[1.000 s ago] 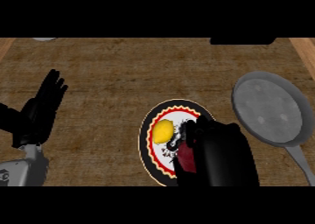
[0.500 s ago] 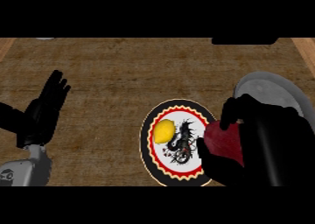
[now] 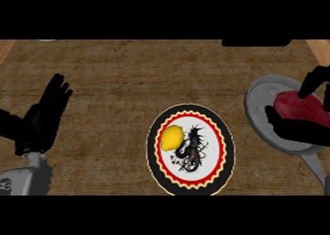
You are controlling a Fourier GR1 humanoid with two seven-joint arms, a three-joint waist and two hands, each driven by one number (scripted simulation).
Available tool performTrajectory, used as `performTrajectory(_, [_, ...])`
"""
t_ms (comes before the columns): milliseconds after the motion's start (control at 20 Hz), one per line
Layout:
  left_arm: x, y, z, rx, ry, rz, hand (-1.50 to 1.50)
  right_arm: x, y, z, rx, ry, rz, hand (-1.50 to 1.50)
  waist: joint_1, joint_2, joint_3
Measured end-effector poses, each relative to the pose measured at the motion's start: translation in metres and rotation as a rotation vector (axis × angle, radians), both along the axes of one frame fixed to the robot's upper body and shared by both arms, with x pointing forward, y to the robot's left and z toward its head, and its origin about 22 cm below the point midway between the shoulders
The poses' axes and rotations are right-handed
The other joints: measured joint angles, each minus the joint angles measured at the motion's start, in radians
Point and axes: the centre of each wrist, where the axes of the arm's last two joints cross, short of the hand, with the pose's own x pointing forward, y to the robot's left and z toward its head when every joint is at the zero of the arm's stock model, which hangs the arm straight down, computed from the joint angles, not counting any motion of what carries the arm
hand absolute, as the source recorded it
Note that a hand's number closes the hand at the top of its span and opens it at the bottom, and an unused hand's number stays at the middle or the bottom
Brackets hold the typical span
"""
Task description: Pick the pear from the plate and place it in the pan
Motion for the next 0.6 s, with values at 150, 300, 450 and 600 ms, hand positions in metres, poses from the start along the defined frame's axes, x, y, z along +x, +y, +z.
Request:
performTrajectory(150, [0.005, 0.0, 0.0, 0.002, -0.001, -0.001, 0.0, 0.016, -0.034, -0.003, 0.024, -0.013, -0.017, 1.5, 0.0, 0.0, 0.0])
performTrajectory(300, [0.006, -0.001, 0.002, -0.001, -0.008, 0.0, 0.0, 0.031, -0.066, -0.026, 0.039, -0.012, -0.018, 1.5, 0.003, 0.001, 0.0])
performTrajectory(450, [0.003, -0.002, -0.001, -0.003, -0.004, -0.003, 0.0, 0.043, -0.09, -0.046, 0.055, -0.003, 0.013, 1.5, 0.005, 0.001, 0.0])
performTrajectory(600, [0.003, -0.002, 0.001, 0.001, 0.0, -0.012, 0.0, 0.066, -0.103, -0.068, 0.079, 0.014, 0.044, 1.5, 0.011, 0.002, 0.0])
